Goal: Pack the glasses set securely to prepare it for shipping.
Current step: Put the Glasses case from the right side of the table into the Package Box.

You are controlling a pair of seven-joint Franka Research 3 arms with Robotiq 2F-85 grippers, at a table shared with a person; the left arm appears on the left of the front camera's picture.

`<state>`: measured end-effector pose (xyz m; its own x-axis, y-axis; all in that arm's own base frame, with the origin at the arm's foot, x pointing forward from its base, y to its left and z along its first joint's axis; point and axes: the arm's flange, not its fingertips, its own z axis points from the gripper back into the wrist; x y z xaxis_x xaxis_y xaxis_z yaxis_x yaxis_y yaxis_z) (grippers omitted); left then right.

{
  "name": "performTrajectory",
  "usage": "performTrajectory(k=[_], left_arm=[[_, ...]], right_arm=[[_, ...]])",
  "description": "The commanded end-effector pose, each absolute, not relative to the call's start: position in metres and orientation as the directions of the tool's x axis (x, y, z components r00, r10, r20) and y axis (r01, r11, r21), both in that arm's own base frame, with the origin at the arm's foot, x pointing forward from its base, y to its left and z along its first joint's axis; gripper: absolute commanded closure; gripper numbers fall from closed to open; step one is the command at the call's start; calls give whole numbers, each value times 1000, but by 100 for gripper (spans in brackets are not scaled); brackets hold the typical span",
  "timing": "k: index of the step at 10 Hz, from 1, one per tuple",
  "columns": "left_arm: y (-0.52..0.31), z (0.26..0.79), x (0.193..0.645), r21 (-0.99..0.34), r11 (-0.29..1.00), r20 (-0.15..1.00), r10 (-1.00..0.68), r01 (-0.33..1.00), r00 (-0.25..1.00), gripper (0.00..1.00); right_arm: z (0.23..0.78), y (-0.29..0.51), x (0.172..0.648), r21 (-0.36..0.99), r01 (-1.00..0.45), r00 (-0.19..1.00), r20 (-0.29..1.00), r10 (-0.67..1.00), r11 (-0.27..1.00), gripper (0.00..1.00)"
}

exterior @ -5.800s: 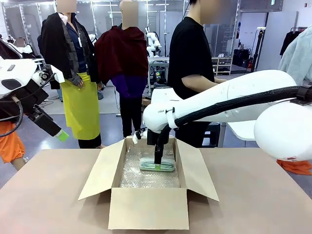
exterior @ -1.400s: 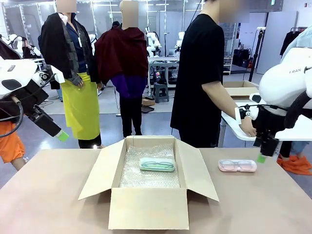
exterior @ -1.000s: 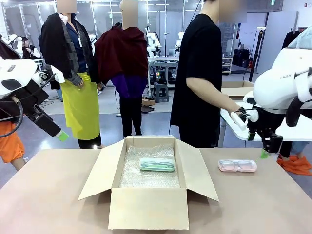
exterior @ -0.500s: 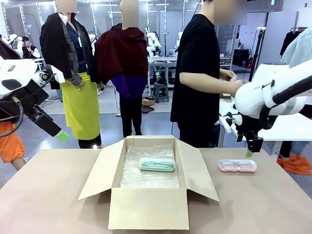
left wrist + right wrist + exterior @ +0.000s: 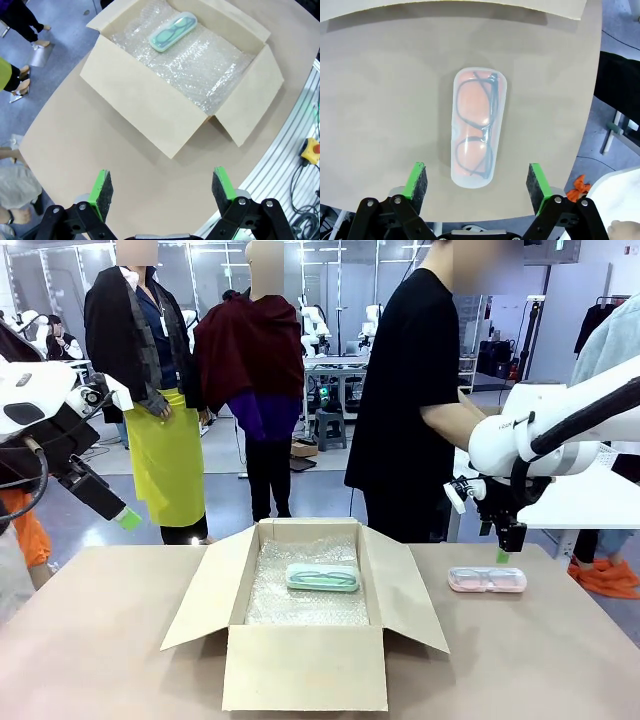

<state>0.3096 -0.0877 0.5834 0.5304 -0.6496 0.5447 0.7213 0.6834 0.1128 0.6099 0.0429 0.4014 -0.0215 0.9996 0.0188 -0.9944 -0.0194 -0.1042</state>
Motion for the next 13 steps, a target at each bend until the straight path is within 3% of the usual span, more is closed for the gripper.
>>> performTrajectory(k=[1,5,12,13], left_arm=[[-86,585,309,113,680,550,-650,724,525,0],[-86,585,309,113,680,550,-650,724,525,0],[-86,585,309,113,680,550,-650,724,525,0],[-86,585,309,113,680,550,-650,724,525,0]], right_arm=[[393,47,617,-86,-996,14,29,999,16,0],[349,42,625,-74,-993,84,50,995,88,0],[309,39,634,-35,-994,104,40,994,106,0],[307,38,633,-36,-994,102,30,994,103,5]])
